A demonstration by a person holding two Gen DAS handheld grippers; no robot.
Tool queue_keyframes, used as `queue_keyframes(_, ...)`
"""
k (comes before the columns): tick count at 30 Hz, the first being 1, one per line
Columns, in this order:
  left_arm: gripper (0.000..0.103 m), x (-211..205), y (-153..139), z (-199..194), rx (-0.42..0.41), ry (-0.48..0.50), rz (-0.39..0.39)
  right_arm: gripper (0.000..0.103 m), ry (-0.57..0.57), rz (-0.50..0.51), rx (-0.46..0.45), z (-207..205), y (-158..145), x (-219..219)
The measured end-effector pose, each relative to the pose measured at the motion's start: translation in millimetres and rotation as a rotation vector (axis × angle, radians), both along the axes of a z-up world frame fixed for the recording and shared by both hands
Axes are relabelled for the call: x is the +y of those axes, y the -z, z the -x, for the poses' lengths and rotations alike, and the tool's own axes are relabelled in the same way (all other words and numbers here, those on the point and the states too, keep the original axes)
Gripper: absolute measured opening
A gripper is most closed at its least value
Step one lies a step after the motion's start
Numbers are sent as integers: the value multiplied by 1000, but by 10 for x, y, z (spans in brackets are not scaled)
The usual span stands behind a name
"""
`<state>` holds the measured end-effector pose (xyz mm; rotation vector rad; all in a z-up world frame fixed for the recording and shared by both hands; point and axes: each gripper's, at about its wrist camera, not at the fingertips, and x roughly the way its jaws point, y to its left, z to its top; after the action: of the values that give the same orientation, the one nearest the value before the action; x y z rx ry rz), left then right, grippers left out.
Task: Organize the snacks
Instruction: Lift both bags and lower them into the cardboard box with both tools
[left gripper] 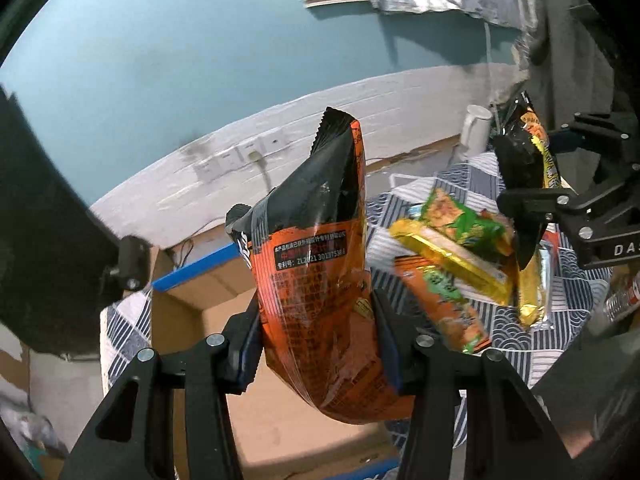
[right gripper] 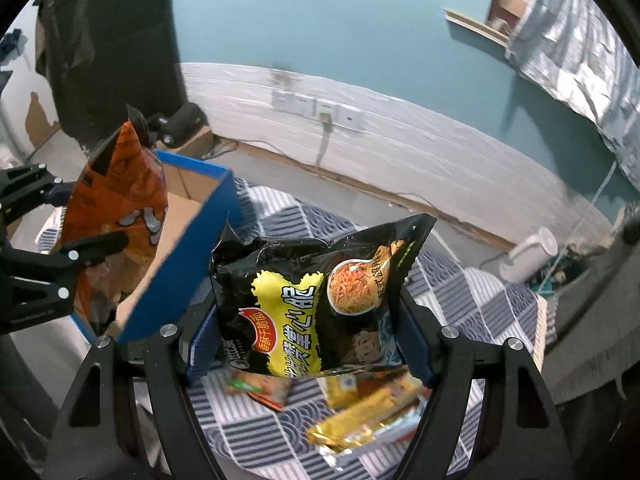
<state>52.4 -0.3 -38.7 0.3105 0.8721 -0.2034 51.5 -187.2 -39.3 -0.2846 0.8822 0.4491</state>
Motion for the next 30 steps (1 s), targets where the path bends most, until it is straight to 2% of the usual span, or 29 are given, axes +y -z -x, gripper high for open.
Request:
queue_keyframes(11,51,682,221,-9,13,-129,-52,76,-99,-38,61,-79,89,804)
queue_keyframes(23,51,1225,563,-55,119,-236,4,76,-250,-64,196,-181,458,1589)
queue_keyframes(27,51,1354,691,-43,138,-262,-8,76,-278,-44,216,-174,560,1753)
queue_keyframes(30,52,1448,759,-40,162,-277,16,77,-293,-33,229,-170,624,1829)
